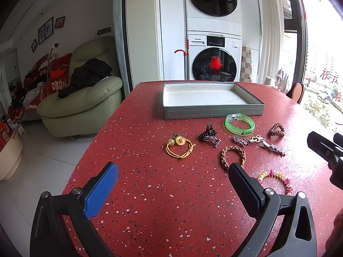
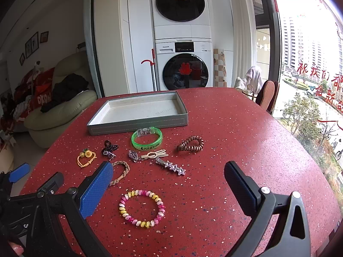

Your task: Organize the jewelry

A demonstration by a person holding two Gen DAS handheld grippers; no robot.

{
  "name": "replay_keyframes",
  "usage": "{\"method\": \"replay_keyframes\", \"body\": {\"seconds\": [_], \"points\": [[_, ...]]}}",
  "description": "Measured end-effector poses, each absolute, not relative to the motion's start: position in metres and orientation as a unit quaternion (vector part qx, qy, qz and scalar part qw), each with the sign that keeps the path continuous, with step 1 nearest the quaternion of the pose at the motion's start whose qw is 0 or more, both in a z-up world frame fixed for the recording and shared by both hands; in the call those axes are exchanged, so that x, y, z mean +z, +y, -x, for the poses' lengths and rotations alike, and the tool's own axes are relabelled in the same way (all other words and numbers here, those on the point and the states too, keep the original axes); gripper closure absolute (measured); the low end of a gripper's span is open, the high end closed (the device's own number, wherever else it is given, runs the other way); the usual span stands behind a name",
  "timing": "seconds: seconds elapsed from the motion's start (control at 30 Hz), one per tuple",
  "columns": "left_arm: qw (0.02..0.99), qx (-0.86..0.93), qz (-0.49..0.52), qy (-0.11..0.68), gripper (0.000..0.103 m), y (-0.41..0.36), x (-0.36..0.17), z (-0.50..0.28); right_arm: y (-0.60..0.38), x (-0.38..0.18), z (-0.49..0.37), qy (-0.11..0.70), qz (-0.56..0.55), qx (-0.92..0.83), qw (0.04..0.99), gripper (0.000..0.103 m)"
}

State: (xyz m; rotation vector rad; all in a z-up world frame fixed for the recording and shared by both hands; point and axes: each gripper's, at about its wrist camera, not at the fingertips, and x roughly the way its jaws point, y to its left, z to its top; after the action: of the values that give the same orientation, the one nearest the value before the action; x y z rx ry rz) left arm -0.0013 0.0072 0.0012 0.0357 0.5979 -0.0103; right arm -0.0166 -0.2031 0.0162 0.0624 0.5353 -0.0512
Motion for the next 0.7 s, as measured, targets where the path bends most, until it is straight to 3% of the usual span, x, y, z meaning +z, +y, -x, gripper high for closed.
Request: {"method": "replay_keyframes", "body": {"seconds": [0.7], "points": [[0.955, -0.006, -0.018, 0.296, 0.000, 0.0070, -0.0004, 0.0026, -0.2021, 0.0145, 0.0150, 0.269, -0.032, -0.026, 0.962, 0.000]]}}
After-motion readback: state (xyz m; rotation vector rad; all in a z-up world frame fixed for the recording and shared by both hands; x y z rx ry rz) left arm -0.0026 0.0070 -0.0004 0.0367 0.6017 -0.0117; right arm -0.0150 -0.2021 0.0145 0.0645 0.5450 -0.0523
